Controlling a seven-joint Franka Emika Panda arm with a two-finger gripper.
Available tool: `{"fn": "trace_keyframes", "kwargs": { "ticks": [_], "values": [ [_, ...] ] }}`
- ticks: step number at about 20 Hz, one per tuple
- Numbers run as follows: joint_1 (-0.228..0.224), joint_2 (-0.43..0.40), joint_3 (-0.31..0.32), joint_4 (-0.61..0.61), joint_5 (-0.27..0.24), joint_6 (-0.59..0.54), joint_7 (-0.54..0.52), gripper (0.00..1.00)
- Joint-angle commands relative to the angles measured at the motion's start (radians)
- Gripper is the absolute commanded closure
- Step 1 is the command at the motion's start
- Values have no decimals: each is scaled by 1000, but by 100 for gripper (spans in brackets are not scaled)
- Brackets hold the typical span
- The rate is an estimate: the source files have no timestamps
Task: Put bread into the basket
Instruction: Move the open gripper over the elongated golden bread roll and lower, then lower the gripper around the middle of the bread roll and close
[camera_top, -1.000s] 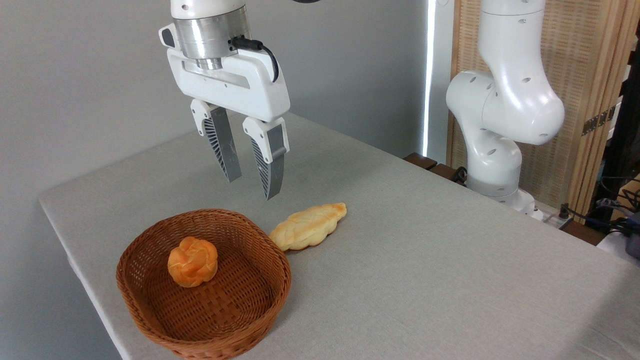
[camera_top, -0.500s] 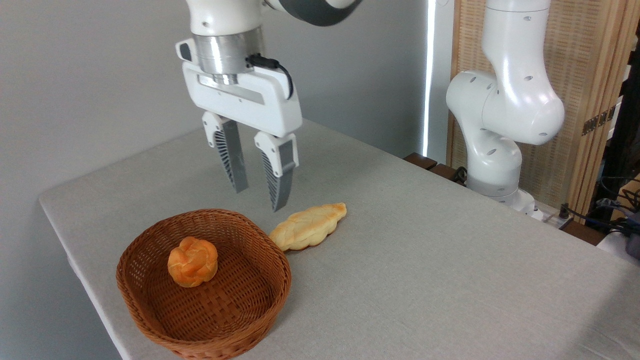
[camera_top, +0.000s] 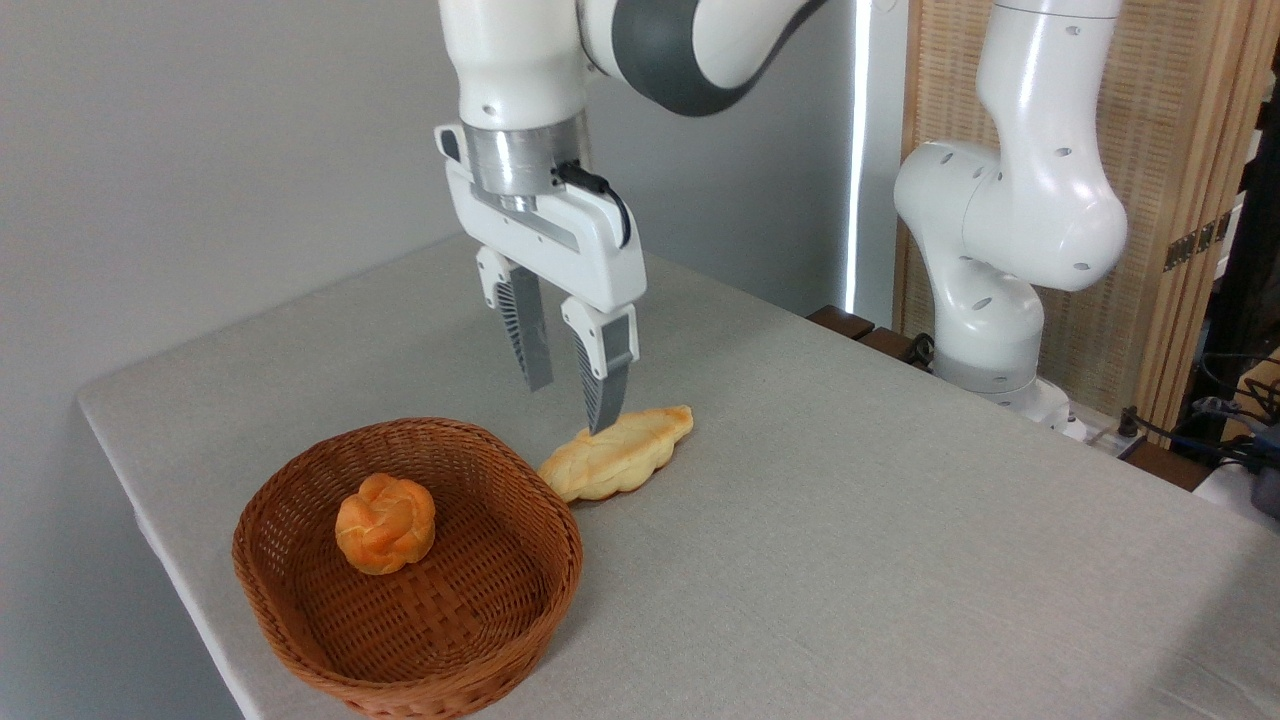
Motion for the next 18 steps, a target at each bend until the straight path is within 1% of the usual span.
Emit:
{"fn": "trace_keyframes", "kwargs": {
  "ticks": [1,3,5,8,10,11,18],
  "values": [
    [-19,-79,12,-127,-17,64,62,0],
    [-21,-89,12,-167,-17,100,63,0],
    [-35,-89,12,-190,-17,129,63,0],
    [-38,-87,11,-218,-17,168,63,0],
    [-56,-86,11,-233,-18,194,63,0],
    [-56,-84,11,-238,-18,205,63,0],
    [-59,-75,11,-255,-32,234,72,0]
  ]
}}
